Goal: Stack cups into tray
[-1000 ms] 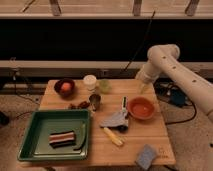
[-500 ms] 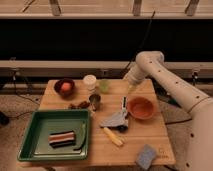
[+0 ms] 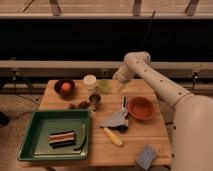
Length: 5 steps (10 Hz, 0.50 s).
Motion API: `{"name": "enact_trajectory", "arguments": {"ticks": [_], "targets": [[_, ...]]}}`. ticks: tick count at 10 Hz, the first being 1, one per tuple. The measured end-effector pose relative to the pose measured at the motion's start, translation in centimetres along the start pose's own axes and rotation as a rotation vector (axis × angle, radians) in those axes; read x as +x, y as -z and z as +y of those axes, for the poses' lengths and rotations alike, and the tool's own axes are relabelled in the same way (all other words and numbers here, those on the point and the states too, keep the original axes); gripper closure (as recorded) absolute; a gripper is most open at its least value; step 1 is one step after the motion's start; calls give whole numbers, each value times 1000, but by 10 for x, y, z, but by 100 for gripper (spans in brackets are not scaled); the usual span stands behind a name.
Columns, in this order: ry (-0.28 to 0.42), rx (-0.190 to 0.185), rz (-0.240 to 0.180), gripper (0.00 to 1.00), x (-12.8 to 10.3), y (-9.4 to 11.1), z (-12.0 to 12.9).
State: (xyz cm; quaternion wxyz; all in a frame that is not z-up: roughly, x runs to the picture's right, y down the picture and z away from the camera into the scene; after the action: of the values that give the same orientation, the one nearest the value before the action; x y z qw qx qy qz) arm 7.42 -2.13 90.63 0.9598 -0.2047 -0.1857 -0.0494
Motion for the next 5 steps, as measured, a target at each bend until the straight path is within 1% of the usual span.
{"name": "enact_trajectory", "arguments": {"ticks": [1,2,5], "targets": [[15,2,-6,35,-2,-3,-3],[31,-2,-14,35,-9,-8,-5],[87,-19,-51,35,-40,-25,-7]]}}
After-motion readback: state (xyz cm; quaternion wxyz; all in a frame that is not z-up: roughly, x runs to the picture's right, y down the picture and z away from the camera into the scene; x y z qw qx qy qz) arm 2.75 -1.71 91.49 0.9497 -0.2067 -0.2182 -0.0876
